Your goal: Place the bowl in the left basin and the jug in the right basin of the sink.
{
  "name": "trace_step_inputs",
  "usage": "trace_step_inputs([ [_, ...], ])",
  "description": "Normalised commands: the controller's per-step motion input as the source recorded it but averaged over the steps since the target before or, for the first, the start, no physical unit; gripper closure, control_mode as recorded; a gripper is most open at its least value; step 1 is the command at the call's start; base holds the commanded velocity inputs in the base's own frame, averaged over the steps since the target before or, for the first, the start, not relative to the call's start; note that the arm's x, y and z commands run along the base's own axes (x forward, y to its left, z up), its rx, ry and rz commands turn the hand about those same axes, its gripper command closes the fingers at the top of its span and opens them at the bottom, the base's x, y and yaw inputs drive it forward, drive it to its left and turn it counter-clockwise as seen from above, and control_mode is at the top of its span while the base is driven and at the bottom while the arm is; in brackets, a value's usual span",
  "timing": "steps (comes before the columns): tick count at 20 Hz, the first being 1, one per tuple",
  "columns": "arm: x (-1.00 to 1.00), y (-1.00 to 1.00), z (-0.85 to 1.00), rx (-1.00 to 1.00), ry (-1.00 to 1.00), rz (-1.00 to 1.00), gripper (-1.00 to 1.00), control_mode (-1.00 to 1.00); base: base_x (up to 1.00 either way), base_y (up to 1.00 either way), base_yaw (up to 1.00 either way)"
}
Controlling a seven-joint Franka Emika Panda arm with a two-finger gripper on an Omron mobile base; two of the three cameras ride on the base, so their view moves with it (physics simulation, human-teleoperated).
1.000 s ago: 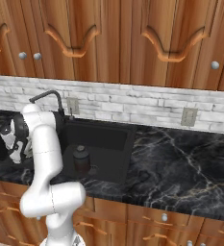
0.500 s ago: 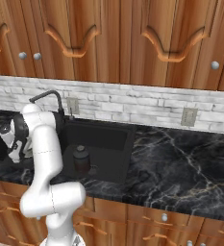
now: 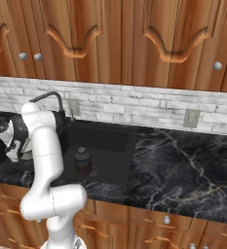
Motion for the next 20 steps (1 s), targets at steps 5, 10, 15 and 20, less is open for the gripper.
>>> trace_step_inputs([
  [5,-0.20,-0.01,0.34,0.00,-0.01,-0.08,-1.00,-1.00,0.00,0.00,0.00],
  [10,-0.26,-0.04,0.37,0.00,0.00,-0.15,-1.00,-1.00,0.00,0.00,0.00],
  [15,-0.20,-0.04,0.42,0.00,0.00,-0.17,-1.00,-1.00,0.00,0.00,0.00],
  [20,-0.24,-0.07,0.43,0.00,0.00,-0.17,-1.00,-1.00,0.00,0.00,0.00],
])
